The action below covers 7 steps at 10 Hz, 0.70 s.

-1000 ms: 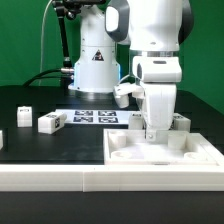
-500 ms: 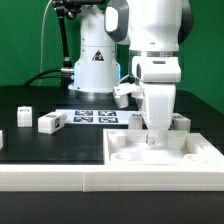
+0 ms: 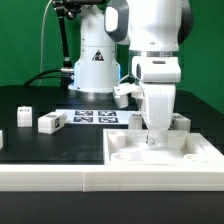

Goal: Assemble one leg

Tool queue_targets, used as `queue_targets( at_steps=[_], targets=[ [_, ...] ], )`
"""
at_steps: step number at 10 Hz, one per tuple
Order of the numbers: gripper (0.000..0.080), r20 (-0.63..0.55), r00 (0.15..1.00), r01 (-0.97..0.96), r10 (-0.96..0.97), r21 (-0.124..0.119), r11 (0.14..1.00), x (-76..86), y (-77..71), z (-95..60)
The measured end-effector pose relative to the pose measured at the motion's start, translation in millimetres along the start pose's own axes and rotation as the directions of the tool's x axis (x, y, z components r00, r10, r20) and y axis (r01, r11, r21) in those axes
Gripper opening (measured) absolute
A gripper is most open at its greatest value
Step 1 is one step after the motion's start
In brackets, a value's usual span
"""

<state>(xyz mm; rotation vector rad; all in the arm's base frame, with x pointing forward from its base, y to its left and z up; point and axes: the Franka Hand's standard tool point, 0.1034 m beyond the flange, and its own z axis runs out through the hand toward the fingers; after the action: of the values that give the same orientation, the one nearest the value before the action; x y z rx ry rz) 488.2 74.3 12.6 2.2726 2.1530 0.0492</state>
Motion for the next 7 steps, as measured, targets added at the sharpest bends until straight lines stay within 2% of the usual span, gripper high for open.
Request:
queue_targets(
  at_steps=[2, 4, 5, 7],
  targets=[
    [0.0649, 0.002, 0.999, -0.049, 0.049, -0.029, 0.998, 6.8, -0.2, -23.5],
    [0.0649, 0.008, 0.991, -0.136, 0.136, -0.045, 0.99, 15.8, 0.5, -48.8],
    [0.0649, 0.001, 0.971, -0.237, 0.238, -0.052, 0.97, 22.2, -0.8, -53.5],
    [0.0649, 0.002, 0.969, -0.245, 0.246, -0.046, 0.968, 20.7, -2.3, -50.5]
  ],
)
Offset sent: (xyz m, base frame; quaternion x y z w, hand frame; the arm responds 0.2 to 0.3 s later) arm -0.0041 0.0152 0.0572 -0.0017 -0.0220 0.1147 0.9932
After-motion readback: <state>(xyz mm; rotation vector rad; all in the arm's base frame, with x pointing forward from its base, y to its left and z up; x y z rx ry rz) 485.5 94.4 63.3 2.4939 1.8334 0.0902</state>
